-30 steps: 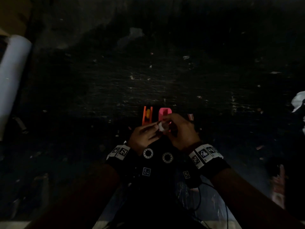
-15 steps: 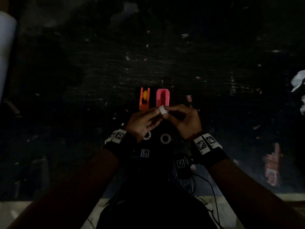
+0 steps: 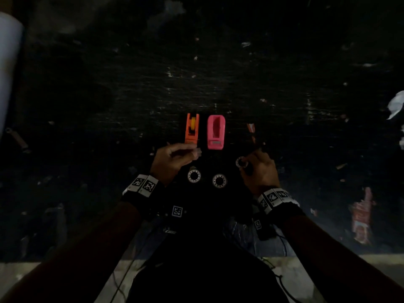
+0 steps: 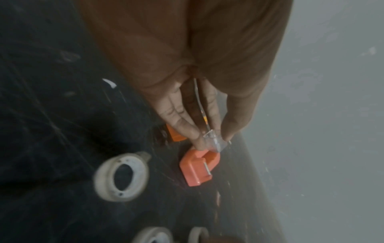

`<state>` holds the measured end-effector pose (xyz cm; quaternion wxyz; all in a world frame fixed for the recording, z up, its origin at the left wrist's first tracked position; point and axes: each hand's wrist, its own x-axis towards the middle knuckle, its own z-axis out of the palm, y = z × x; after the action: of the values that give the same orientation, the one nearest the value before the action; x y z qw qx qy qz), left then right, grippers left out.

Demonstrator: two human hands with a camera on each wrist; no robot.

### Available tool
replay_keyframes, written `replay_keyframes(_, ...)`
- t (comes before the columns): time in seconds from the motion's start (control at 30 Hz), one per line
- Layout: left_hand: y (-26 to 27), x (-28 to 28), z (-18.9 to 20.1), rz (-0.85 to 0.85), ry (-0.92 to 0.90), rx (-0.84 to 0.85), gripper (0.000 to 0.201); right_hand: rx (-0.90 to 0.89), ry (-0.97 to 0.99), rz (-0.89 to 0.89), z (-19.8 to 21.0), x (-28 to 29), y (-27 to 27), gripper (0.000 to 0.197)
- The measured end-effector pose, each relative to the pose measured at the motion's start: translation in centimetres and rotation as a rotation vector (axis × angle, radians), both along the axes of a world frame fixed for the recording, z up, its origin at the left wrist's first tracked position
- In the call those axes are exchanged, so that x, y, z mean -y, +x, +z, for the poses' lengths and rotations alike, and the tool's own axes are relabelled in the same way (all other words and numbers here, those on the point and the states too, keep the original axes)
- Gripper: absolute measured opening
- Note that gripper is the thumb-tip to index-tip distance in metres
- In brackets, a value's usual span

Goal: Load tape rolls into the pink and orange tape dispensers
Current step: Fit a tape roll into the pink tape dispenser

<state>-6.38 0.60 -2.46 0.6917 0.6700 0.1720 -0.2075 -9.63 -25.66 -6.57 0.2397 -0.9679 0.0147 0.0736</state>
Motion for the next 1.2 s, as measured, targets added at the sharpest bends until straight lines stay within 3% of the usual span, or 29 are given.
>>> replay_keyframes(0.1, -0.4, -0.4, -0.2, 0.005, 0.03, 0.002, 0.028, 0.027, 0.034, 0.001, 1.1, -0.6, -0.4, 0.039)
replay_keyframes(0.17, -0.6, -0.5, -0.2, 0.012, 0.054, -0.001, 0.027, 0.028, 0.086, 0.094, 1.6, -1.7, -1.0, 0.042)
replay_keyframes(0.3, -1.0, -0.5, -0.2, 0.017, 0.091, -0.004, 0.024, -0.119, 0.051, 0.298, 1.2, -3.8, -2.1, 0.06)
replay_keyframes(0.37, -1.2, -0.6, -0.2, 0.003, 0.092, -0.02, 0.024, -0.149, 0.088, 0.31, 0.7, -4.4, -2.2, 0.055)
replay_keyframes(0.7, -1.9, -0.7, 0.1, 0.023, 0.072, -0.001, 0.025, 0.01, 0.67, -0.057, 3.6, -4.6, -0.4, 0.026)
replay_keyframes(0.83, -1.9, -0.3, 0.5, 0.012, 0.043, 0.011, 0.024, -0.15, 0.968, -0.14, 5.3, -4.6, 0.6, 0.025)
replay_keyframes(1.07, -1.5, -0.1, 1.4, -0.002, 0.005, 0.031, 0.025, -0.35, 1.298, -0.374, 5.0, -5.1, 2.0, 0.024)
replay_keyframes(1.2, -1.2, 0.2, 2.1, -0.005, -0.009, 0.071, 0.023, -0.451, 1.466, -0.483, 5.3, -5.2, 2.6, 0.037)
